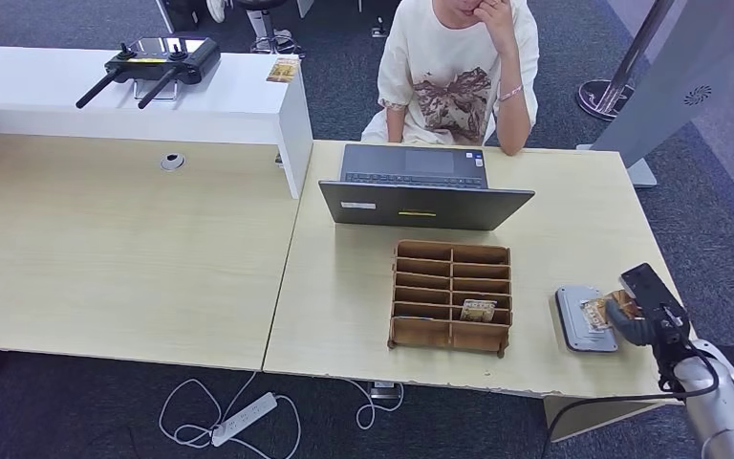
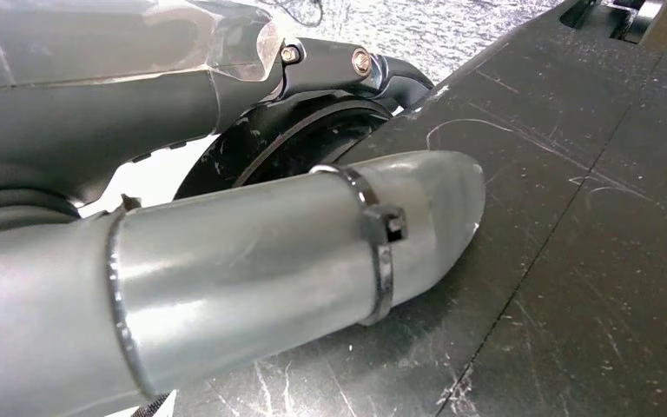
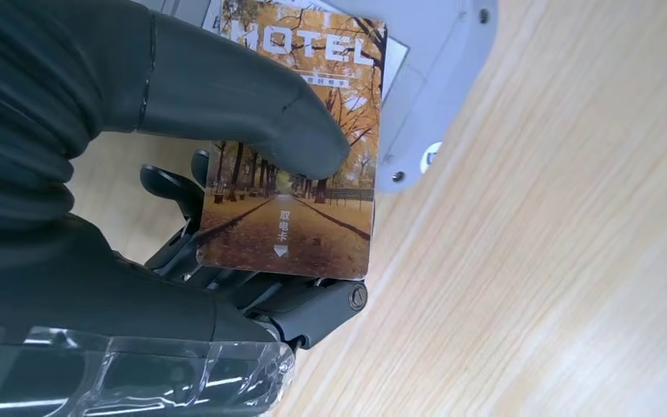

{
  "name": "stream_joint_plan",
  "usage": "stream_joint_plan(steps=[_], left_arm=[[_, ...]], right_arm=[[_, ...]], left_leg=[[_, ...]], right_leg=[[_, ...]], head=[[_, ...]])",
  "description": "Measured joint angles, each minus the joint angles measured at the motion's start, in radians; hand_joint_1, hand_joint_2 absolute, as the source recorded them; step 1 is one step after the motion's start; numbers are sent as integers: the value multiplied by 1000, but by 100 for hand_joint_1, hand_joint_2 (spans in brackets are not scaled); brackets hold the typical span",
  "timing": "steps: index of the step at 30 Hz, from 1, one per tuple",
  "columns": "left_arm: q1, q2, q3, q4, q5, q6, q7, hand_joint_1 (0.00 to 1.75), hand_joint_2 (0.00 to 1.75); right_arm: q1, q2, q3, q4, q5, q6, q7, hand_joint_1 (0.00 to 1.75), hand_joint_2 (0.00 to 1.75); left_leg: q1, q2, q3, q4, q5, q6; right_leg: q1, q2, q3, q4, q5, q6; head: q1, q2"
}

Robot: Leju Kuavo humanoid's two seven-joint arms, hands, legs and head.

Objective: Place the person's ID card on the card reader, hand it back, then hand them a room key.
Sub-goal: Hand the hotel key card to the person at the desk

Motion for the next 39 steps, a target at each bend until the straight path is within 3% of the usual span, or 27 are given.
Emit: stream_joint_plan(steps=[11, 22, 31, 39], left_arm=[[1, 0, 0, 0, -21, 0, -10, 0, 0], [1, 1, 0, 0, -39, -4, -21, 0, 0], [0, 1, 0, 0, -46, -6, -22, 0, 0], [0, 1, 0, 0, -37, -6, -22, 0, 0]], right_arm=[[11, 13, -114, -53, -179, 106, -103, 175, 175], [38, 24, -185, -154, -392, 133, -154, 175, 175], [60, 50, -197, -335, -443, -14, -213, 175, 175], [47, 83, -182, -479, -381, -168, -266, 175, 175]], left_leg=[[0, -1, -1, 0, 0, 0], [0, -1, -1, 0, 0, 0], [0, -1, -1, 0, 0, 0], [0, -1, -2, 0, 0, 0]], right_leg=[[0, -1, 0, 0, 0, 0], [0, -1, -1, 0, 0, 0], [0, -1, -1, 0, 0, 0], [0, -1, -1, 0, 0, 0]], head=[[0, 0], [0, 0], [0, 0], [0, 0]])
